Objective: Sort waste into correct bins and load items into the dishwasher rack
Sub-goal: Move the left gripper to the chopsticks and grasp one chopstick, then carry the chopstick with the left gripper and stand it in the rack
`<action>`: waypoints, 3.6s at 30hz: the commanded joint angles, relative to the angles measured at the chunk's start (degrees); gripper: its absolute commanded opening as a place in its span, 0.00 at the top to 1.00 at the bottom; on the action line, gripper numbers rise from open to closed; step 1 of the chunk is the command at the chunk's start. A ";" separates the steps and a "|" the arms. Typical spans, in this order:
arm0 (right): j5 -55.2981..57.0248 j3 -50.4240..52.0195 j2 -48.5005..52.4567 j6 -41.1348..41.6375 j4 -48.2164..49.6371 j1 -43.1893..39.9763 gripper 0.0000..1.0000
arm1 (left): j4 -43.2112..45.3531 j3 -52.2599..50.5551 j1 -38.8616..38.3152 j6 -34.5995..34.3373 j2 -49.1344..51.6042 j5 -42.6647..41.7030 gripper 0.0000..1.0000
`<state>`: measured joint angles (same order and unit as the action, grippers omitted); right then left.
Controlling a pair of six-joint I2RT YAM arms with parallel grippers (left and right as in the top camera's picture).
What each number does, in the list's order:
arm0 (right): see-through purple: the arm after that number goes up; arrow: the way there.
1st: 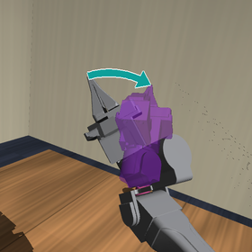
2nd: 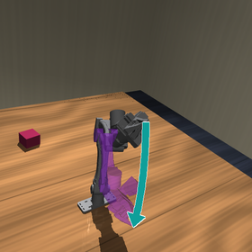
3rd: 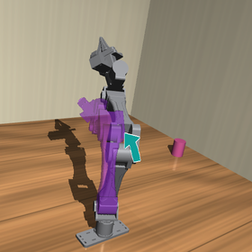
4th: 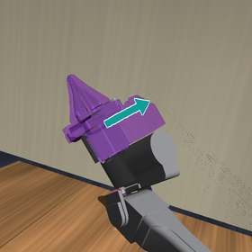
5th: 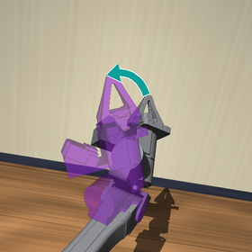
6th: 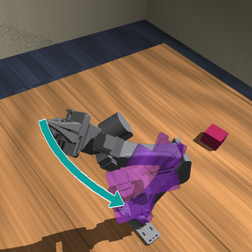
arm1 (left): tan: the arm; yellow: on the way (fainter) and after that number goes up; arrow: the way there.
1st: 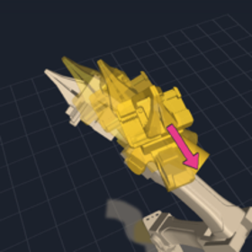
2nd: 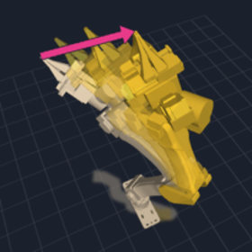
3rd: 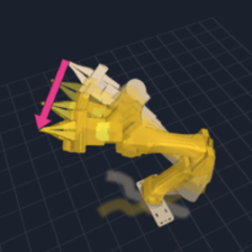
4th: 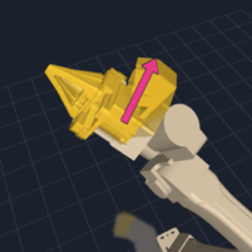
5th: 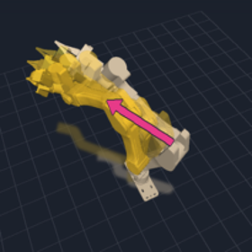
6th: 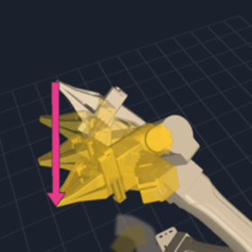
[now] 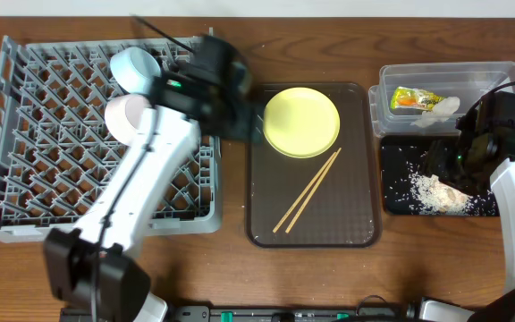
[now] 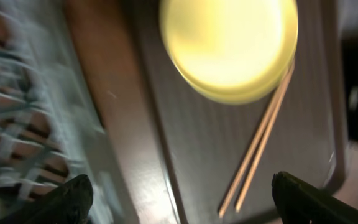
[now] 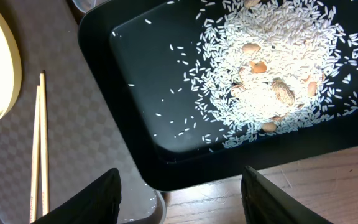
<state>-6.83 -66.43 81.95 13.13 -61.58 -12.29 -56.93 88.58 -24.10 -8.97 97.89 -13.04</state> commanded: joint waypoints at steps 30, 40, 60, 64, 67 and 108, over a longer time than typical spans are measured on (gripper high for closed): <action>-0.28 -0.26 -1.01 -0.55 0.04 -0.44 0.40 | 10.58 -12.02 -20.37 10.71 17.22 9.44 0.08; -0.28 -0.26 -1.01 -0.55 -0.04 -0.44 0.40 | 13.38 -13.44 -21.90 10.67 17.97 9.42 0.39; -0.28 -0.26 -1.01 -0.55 -0.81 -0.44 0.41 | 13.75 -15.54 -23.98 10.64 17.73 9.42 0.94; -0.28 -0.26 -1.01 -0.55 -0.81 -0.44 0.41 | 12.96 -15.47 -23.98 10.67 16.26 9.49 0.94; -0.28 -0.26 -1.01 -0.55 -0.81 -0.44 0.41 | 12.07 -15.47 -23.89 10.67 13.79 10.84 0.94; -0.28 -0.26 -1.01 -0.52 -0.83 -0.44 0.41 | 14.05 -15.28 10.73 5.25 0.00 11.93 0.88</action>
<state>-6.83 -66.43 81.95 13.13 -62.33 -12.29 -43.03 73.19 -13.41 -3.14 97.21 -0.54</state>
